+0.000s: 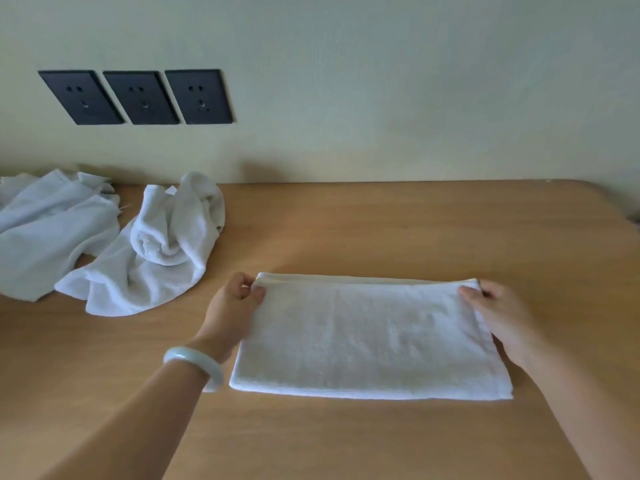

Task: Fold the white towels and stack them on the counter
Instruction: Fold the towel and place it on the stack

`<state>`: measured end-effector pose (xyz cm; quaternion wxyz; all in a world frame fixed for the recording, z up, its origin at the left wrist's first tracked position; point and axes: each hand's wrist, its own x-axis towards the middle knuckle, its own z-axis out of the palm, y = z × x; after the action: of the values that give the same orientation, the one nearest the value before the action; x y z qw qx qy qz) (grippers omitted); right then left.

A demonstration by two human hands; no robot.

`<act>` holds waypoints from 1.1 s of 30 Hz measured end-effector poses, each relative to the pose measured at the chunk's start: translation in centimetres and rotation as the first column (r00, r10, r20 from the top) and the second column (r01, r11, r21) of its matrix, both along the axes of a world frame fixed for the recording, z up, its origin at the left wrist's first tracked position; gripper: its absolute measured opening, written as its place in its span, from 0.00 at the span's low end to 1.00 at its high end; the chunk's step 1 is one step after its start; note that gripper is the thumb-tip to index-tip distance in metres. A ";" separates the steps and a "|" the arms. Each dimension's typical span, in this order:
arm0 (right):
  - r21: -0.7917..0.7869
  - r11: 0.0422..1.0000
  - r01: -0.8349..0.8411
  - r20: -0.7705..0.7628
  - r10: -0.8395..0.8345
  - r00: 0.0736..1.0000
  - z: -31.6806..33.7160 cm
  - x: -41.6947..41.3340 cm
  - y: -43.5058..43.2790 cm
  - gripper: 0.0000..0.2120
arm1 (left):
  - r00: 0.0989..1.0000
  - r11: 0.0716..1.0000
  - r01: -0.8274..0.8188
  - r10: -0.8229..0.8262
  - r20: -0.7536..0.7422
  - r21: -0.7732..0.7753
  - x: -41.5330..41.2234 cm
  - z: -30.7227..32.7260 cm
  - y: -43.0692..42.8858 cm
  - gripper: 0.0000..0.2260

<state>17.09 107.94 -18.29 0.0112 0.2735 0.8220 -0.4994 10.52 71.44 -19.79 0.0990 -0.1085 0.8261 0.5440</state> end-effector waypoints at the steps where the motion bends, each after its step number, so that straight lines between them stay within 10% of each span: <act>1: 0.027 1.000 -0.003 0.014 0.002 1.000 0.1 -0.1 0.0 0.10 | 1.000 1.000 -0.003 0.003 0.002 0.003 0.0 0.0 0.0 0.04; 6: 0.079 0.997 0.018 -0.033 -0.016 0.999 1.2 -1.0 0.1 0.16 | 1.000 0.996 -0.014 0.014 -0.005 0.092 -1.2 0.8 -0.1 0.11; 11: 0.291 0.956 0.039 0.027 -0.049 0.998 -1.3 -1.9 -0.2 0.17 | 0.996 0.934 -0.009 -0.023 -0.085 -0.358 -2.5 -0.1 1.3 0.07; 33: 0.639 0.756 0.141 -0.120 -0.082 0.989 -2.7 -1.6 -1.8 0.21 | 0.983 0.860 -0.149 0.077 -0.165 -0.488 -0.6 1.3 3.1 0.06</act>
<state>15.51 106.17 -20.96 -0.1480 0.2877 0.9255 -0.1968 9.91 74.58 -18.53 -0.0227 -0.1404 0.9355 0.3235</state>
